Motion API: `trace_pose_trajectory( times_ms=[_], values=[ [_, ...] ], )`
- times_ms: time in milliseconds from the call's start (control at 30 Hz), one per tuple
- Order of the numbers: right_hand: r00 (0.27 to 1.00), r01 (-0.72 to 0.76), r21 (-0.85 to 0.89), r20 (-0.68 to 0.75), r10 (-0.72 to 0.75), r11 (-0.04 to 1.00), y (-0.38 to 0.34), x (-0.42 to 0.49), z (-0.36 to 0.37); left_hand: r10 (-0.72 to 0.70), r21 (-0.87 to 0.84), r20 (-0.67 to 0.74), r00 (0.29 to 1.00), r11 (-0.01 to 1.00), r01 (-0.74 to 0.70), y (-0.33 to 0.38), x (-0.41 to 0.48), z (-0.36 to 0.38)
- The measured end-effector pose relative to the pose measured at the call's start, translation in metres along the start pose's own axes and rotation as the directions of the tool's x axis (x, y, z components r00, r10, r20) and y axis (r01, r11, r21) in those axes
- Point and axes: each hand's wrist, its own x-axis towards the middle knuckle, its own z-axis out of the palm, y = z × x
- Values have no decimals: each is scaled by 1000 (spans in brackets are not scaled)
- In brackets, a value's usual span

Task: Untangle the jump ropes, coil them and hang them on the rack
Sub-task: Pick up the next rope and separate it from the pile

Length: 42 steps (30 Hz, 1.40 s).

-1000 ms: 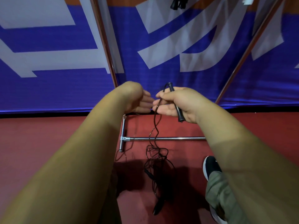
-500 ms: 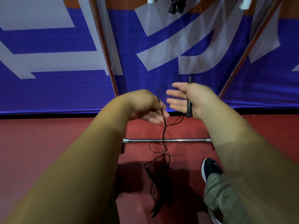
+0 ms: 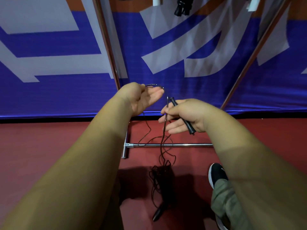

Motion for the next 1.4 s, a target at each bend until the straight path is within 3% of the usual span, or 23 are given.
trace_pose_trajectory(
  times_ms=[67, 100, 200, 267, 300, 400, 467, 600, 700, 800, 900, 1000, 1133, 1233, 1300, 1333, 1400],
  values=[
    [998, 51, 130, -50, -45, 990, -4, -1, 2, -25, 221, -7, 1000, 975, 26, -3, -3, -1],
    [995, 85, 209, -72, -71, 974, -6, 0, 3, -38, 404, -16, 999, 914, 41, -5, -5, -1],
    [982, 183, 513, -141, -128, 839, -13, 2, 1, -165, 880, 40, 986, 473, 43, -15, -13, -3],
    [968, 250, 663, -179, -175, 705, -17, 3, -3, -336, 975, 102, 936, 222, -26, -21, -16, -5],
    [961, 276, 709, -194, -196, 649, -18, 3, -5, -404, 984, 114, 908, 173, -46, -24, -18, -5],
    [947, 317, 791, -238, -215, 524, -18, 2, -10, -461, 966, 130, 878, 257, -8, -30, -21, -2],
    [943, 331, 789, -260, -207, 517, -17, 2, -13, -437, 940, 132, 890, 341, 27, -30, -20, 0],
    [957, 247, 575, -270, -104, 780, -11, 7, -22, -338, 827, 191, 922, 561, 34, -21, -22, 5],
    [972, 24, 255, -232, 37, 967, -1, 13, -25, -193, 641, 194, 962, 767, 24, -12, -22, 12],
    [983, -158, -46, -105, 152, 986, 5, 12, -18, -112, 425, 145, 983, 904, 40, -6, -16, 12],
    [985, -155, -70, 71, 160, 985, 6, 8, -11, -9, 129, 84, 996, 992, -2, -2, -7, 8],
    [993, -57, -37, 104, 61, 998, 2, 7, -8, 66, -61, 5, 998, 996, -66, 4, 0, -1],
    [999, 48, 156, -1, -49, 987, -2, 5, 1, 37, -165, -4, 999, 986, -37, 10, 10, -13],
    [992, 115, 330, -90, -89, 937, -6, 6, 2, 8, 90, -37, 999, 996, -5, 7, 4, -11],
    [987, 153, 490, -119, -108, 858, -10, 6, 2, -11, 390, -55, 998, 920, 32, 1, 0, -10],
    [985, 169, 568, -124, -120, 806, -12, 6, 2, -54, 569, -31, 998, 820, 62, -3, -2, -11],
    [980, 197, 665, -131, -147, 720, -14, 6, 0, -195, 855, 47, 980, 516, 62, -13, -3, -12]
  ],
)
